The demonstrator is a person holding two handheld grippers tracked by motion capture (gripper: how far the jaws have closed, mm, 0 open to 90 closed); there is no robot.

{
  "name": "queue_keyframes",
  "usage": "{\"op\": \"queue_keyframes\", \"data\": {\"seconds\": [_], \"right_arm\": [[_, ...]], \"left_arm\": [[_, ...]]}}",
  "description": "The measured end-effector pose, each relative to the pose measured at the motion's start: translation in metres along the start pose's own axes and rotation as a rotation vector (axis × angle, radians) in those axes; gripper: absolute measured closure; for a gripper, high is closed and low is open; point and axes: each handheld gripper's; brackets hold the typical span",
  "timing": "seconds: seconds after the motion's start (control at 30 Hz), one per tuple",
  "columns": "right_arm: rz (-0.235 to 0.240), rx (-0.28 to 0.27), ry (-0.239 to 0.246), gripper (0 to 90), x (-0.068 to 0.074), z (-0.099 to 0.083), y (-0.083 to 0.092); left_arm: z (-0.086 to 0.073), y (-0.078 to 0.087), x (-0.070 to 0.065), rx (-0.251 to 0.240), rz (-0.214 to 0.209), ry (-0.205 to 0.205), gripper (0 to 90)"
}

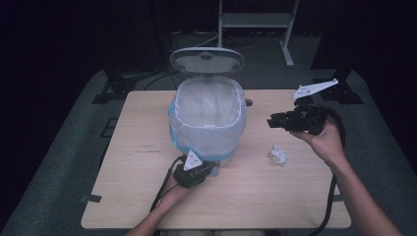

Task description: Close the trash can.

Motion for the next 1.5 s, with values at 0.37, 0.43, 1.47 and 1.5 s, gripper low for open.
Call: {"op": "queue_keyframes", "data": {"seconds": [0.37,0.43,1.47,1.5], "right_arm": [[-0.027,0.015,-0.059,65.5,-0.015,-0.037,-0.016],[-0.029,0.016,-0.073,65.4,-0.017,-0.044,-0.019],[-0.089,0.084,-0.128,63.1,-0.032,-0.101,-0.053],[-0.09,0.09,-0.131,62.8,-0.032,-0.103,-0.055]], "left_arm": [[0.0,0.0,0.0,0.001,0.0,0.0,71.0],[0.0,0.0,0.0,0.001,0.001,0.0,71.0],[0.0,0.0,-0.001,-0.005,0.004,-0.001,71.0],[0.0,0.0,-0.001,-0.006,0.004,-0.001,71.0]]}}
Point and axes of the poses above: each handheld gripper's, and its own axes: y roughly backward along the jaws, z roughly out of its top, x roughly to its left, and after that the axes turned 8 degrees about -z, right-handed
